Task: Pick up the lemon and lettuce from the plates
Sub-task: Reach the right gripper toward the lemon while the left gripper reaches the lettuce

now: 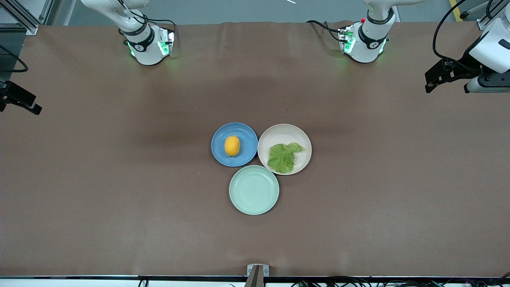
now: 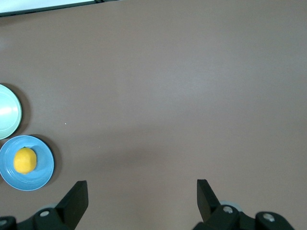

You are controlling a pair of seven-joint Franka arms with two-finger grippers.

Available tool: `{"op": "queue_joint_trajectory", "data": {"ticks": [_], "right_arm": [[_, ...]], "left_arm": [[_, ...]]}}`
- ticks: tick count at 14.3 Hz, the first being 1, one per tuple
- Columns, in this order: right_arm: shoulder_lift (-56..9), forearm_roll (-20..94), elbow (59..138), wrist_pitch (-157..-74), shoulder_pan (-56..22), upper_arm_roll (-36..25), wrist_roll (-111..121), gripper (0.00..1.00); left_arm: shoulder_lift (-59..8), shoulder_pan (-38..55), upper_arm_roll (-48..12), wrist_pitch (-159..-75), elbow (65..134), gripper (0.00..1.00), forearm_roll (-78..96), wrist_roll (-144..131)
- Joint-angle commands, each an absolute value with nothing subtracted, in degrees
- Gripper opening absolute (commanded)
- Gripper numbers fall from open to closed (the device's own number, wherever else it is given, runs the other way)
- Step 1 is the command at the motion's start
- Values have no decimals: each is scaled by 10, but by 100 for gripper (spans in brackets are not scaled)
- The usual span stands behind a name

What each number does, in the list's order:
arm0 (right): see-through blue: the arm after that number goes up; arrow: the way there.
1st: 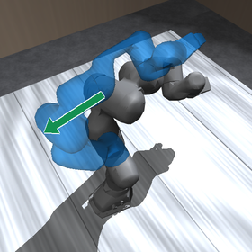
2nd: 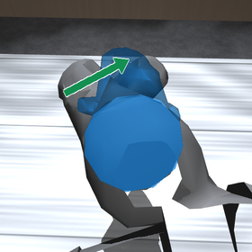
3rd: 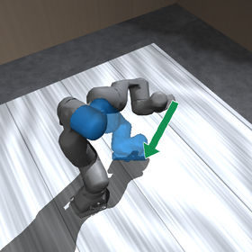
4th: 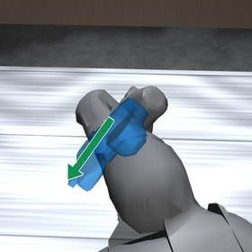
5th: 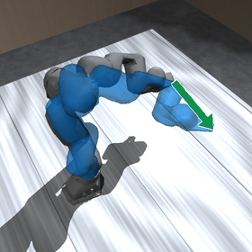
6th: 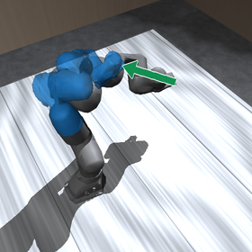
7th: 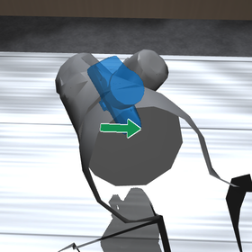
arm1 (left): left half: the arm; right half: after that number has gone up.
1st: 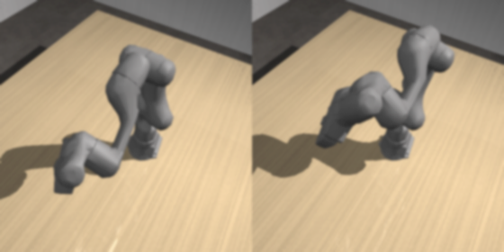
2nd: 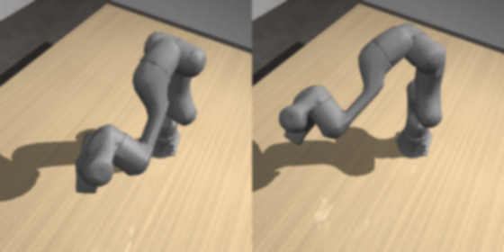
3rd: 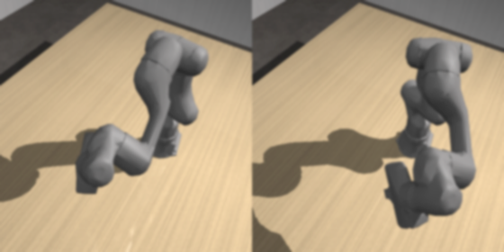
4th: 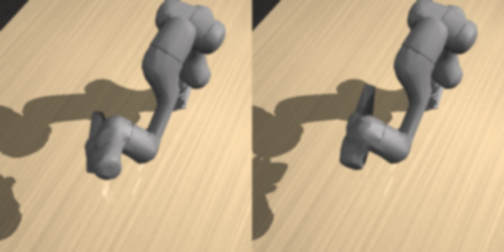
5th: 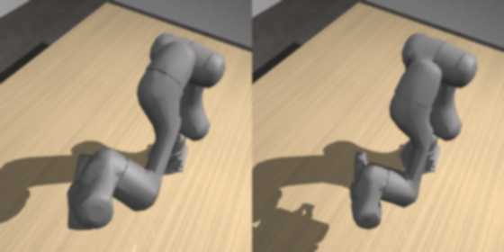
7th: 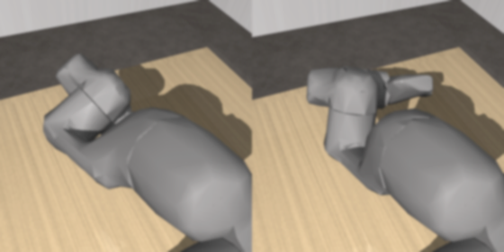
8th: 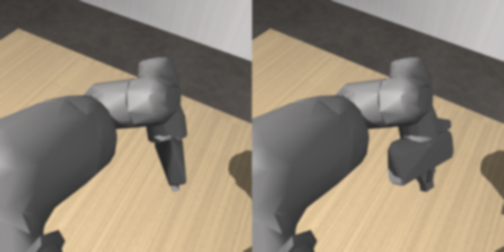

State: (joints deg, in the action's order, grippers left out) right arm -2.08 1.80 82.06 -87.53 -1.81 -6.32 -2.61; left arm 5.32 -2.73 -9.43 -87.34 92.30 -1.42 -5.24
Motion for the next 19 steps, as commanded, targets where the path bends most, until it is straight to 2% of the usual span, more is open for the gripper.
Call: {"op": "queue_joint_trajectory", "data": {"ticks": [1,5,9,13,19], "right_arm": [[-23,11,812,-875,-5,-52,-23,100],[-24,11,812,-875,-5,-52,-23,100],[-25,12,812,-875,-8,-52,-23,100],[-54,24,813,-902,-39,-48,-32,100],[-114,23,820,-929,-128,-47,-34,100]], "left_arm": [[45,-26,-97,-862,909,100,-19,-85],[29,-21,-98,-860,907,100,-25,-88],[-21,-16,-162,-880,911,100,-19,-194],[-89,-14,-213,-944,920,100,-19,-349],[-198,61,-214,-1051,935,100,-87,-535]]}}
